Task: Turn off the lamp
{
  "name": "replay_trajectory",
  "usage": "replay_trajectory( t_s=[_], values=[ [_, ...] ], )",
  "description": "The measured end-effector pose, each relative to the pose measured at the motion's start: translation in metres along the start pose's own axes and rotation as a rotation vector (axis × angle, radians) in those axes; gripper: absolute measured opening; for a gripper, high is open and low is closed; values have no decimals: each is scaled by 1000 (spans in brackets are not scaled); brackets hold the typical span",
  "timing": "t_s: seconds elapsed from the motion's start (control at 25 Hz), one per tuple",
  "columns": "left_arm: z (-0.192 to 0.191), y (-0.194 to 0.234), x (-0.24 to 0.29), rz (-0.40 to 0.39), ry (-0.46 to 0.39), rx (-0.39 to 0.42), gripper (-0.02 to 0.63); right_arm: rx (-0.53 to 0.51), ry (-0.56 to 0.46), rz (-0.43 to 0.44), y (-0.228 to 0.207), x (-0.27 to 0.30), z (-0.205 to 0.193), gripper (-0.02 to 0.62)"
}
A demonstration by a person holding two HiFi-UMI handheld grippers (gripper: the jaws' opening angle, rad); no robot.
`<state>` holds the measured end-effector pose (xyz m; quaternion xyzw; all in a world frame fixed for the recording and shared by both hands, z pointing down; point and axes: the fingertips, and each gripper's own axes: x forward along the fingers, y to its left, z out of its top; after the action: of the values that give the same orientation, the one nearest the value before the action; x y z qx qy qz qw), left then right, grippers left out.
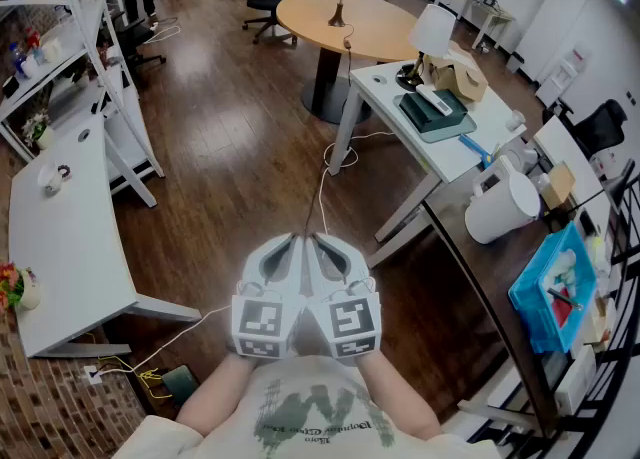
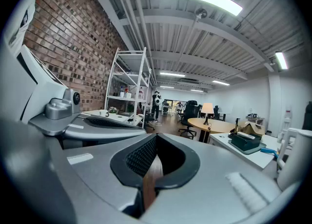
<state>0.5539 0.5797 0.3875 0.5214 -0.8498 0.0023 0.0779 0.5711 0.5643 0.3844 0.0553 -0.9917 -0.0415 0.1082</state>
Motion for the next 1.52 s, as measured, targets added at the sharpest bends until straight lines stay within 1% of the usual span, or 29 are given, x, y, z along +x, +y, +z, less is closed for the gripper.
replay_trajectory(
  t_s=[0.24, 0.52, 0.8, 1.2, 1.36, 1.52],
  values=[
    [3, 8, 21, 2, -3, 2, 0, -3, -6, 5, -10, 18, 3, 0],
    [3, 22, 68, 12, 27, 31, 0, 42, -8, 14, -41, 57, -2, 0],
    [25, 40, 152, 34, 36, 71, 0, 68, -40, 22, -104, 117, 13, 0],
    [57, 47, 290, 76, 47, 88, 0, 80, -54, 62, -219, 200, 32, 0],
    [65, 47, 332, 84, 48, 103, 0, 73, -72, 63, -255, 222, 36, 0],
    [68, 49, 355, 98, 48, 111, 0, 77, -79, 76, -273, 237, 37, 0]
  ],
)
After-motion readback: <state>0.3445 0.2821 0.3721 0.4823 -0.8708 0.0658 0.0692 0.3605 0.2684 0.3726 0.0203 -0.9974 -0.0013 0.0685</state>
